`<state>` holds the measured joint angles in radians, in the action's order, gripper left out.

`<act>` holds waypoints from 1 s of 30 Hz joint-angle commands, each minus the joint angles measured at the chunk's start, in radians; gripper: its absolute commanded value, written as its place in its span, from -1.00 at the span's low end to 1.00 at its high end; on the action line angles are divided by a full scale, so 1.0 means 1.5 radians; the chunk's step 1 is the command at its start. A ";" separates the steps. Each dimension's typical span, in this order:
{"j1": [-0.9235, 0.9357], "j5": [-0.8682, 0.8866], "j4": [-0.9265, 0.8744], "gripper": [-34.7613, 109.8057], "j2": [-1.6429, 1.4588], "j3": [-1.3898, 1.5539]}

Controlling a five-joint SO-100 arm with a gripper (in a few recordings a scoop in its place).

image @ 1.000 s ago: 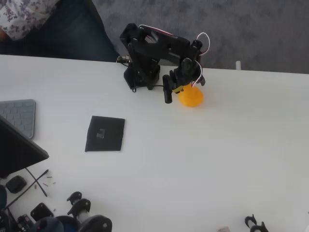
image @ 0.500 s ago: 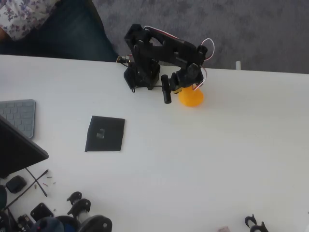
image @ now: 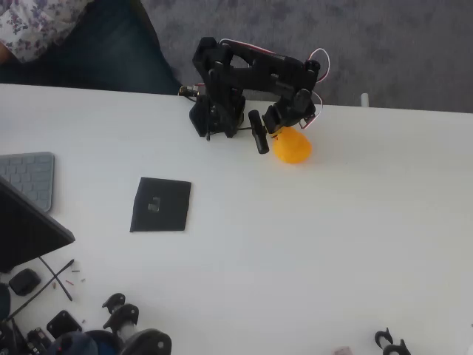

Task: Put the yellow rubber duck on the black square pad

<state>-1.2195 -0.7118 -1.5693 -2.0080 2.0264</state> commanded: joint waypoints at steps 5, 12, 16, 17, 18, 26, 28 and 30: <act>-0.017 -0.003 0.057 -0.05 0.012 0.037; -0.016 -0.002 0.070 -0.05 0.028 0.069; -0.011 -0.002 0.070 -0.06 0.028 0.073; -0.001 -0.002 0.070 -0.07 0.028 0.073; 0.011 -0.003 0.070 -0.09 0.028 0.072; 0.062 -0.010 0.071 -0.40 0.027 0.066; 0.060 -0.008 0.071 -0.42 0.027 0.064; 0.059 -0.004 0.071 -0.42 0.027 0.051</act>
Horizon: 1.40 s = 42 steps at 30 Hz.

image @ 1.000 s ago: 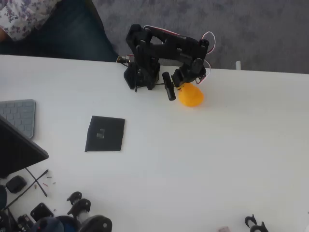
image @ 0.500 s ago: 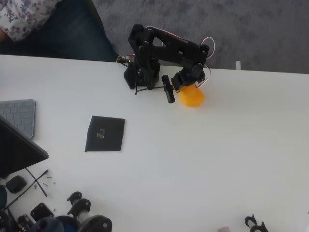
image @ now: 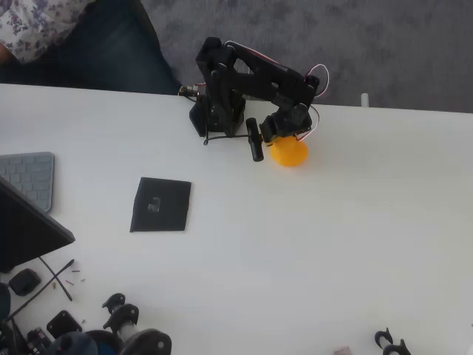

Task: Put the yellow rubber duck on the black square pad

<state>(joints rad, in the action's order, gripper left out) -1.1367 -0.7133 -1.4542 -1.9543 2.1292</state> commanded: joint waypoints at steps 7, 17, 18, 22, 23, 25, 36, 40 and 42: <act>0.008 -0.001 -0.007 -0.42 -0.009 -0.183; 0.148 -0.001 -0.017 -0.42 -0.009 -0.359; 0.178 -0.001 -0.017 -0.42 -0.009 -0.367; 0.279 0.000 -0.017 -0.42 -0.009 -0.386; 0.300 0.001 -0.017 -0.42 -0.009 -0.389; 0.342 0.014 -0.017 -0.42 -0.010 -0.389; 0.518 0.146 -0.017 -0.42 -0.075 -0.388; 0.606 0.182 -0.018 -0.42 -0.134 -0.382; 0.668 0.197 -0.019 -0.42 -0.150 -0.378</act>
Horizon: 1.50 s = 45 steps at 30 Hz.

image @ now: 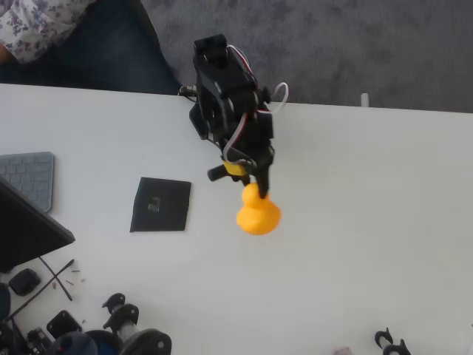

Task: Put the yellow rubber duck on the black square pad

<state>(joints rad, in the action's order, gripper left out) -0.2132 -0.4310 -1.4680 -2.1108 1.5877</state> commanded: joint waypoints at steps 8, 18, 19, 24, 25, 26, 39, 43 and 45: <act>0.314 0.010 -0.011 -0.42 -0.040 0.004; 0.358 0.008 -0.020 -0.42 -0.041 0.213; 0.358 0.008 -0.020 -0.42 -0.044 0.226; 0.392 0.008 -0.020 -0.42 -0.045 0.240; 0.409 0.008 -0.018 -0.42 -0.042 0.240; 0.427 0.008 -0.011 -0.42 -0.041 0.244; 0.568 0.001 -0.008 -0.42 -0.038 0.246; 0.573 -0.012 -0.006 -0.42 -0.005 0.246; 0.573 -0.012 0.010 -0.42 0.032 0.245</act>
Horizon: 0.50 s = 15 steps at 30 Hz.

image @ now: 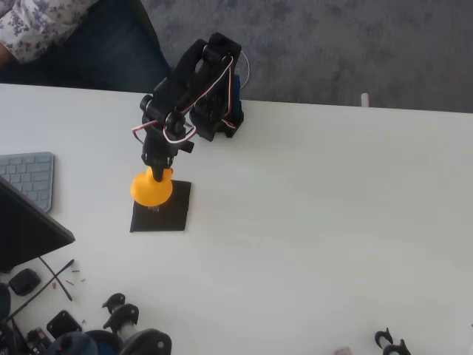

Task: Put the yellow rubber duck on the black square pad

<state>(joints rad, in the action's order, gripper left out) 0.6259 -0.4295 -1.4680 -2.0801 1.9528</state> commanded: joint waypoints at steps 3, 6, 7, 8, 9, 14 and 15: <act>0.013 -0.014 0.066 -0.42 0.070 0.004; 0.013 -0.014 0.095 -0.42 0.104 0.004; 0.012 -0.015 0.096 -0.42 0.106 0.004; 0.011 -0.015 0.096 -0.42 0.107 0.004; 0.006 -0.015 0.096 -0.42 0.107 0.004; -0.017 -0.024 0.097 -0.42 0.109 0.005; -0.031 -0.027 0.095 -0.42 0.111 0.009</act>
<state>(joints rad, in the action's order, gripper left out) 0.6059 -0.4479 -1.3162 -1.8975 1.9543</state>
